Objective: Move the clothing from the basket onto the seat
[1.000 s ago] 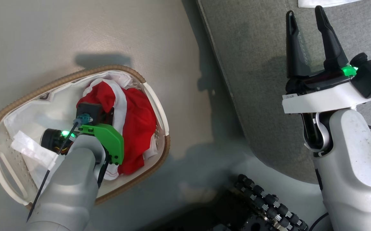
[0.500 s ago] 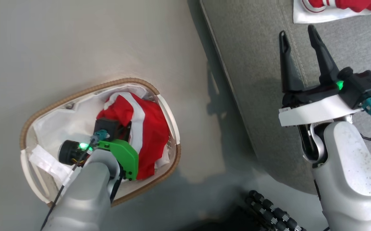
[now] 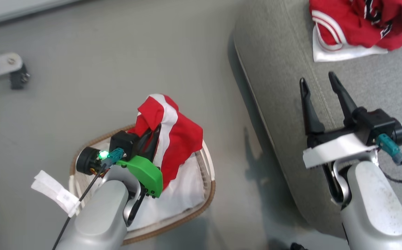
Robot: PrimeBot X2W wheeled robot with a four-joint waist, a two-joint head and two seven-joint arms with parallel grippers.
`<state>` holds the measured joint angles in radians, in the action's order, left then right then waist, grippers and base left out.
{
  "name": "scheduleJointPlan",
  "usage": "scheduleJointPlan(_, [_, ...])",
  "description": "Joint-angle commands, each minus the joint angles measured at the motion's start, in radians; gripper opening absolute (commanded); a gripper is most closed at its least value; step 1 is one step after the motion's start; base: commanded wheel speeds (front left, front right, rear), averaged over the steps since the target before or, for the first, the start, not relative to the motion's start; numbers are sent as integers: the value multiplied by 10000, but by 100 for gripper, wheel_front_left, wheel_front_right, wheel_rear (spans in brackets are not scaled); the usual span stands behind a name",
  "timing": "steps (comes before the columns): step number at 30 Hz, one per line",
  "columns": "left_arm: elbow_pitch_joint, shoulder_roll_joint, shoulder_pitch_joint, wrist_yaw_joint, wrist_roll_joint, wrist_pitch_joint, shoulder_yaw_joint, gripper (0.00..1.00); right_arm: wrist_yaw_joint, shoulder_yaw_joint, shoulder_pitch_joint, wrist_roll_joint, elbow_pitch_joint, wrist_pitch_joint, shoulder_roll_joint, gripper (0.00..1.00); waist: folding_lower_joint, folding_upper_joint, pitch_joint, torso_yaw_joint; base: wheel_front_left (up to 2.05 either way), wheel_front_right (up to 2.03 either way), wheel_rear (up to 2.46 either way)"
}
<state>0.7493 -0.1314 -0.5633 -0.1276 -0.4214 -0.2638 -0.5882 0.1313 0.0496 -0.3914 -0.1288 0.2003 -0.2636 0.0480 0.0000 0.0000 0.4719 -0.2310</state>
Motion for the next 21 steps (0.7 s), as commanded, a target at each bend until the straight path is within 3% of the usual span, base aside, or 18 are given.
scheduleJointPlan(1, [-273, -124, 228, -52, 165, -6, 85, 0, -11, -44, 318, 134, 76, -16, 46, 100, 0, 0, -1613, 800, 0, 0, 0])
scheduleJointPlan(9, [-2068, -735, -155, -52, 836, -7, 24, 0, -11, -8, 1291, 303, 301, -16, 43, 100, 0, 0, -3197, 1196, 0, 0, 0])
scheduleJointPlan(21, [-2887, -1460, -1936, -43, 776, 29, -1004, 0, -11, 876, 1781, 256, 526, -16, 42, 100, 0, 0, -4427, 1344, 0, 0, 0])
